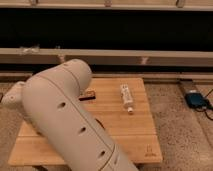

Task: Wipe the white sponge on the table

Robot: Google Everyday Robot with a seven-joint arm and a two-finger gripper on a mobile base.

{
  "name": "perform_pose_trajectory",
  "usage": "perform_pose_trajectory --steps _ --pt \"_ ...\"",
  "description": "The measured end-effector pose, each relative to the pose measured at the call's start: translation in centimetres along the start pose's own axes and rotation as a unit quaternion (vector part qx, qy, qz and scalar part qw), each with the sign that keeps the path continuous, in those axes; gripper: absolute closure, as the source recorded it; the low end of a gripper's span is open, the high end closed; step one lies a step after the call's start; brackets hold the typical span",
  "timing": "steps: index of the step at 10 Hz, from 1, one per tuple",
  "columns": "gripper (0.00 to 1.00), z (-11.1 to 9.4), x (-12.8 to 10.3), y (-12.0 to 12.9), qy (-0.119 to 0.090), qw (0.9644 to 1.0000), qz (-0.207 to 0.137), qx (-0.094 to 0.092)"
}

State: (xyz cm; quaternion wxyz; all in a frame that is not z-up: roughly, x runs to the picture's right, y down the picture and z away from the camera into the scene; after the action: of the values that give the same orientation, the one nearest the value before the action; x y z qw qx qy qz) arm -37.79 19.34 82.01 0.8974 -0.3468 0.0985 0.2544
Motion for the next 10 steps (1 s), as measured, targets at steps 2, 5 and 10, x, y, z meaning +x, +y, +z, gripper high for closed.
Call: perform_pose_trajectory --steps 2,5,10 --pt "0.86 -0.7 -0.7 -1.4 -0.004 0.9999 0.013 -0.003" --pt "0.86 -0.5 -1.1 -4.6 0.005 0.9993 0.038 0.007" --pt "0.86 0.7 -0.9 -8.8 0.013 0.9962 0.086 0.006"
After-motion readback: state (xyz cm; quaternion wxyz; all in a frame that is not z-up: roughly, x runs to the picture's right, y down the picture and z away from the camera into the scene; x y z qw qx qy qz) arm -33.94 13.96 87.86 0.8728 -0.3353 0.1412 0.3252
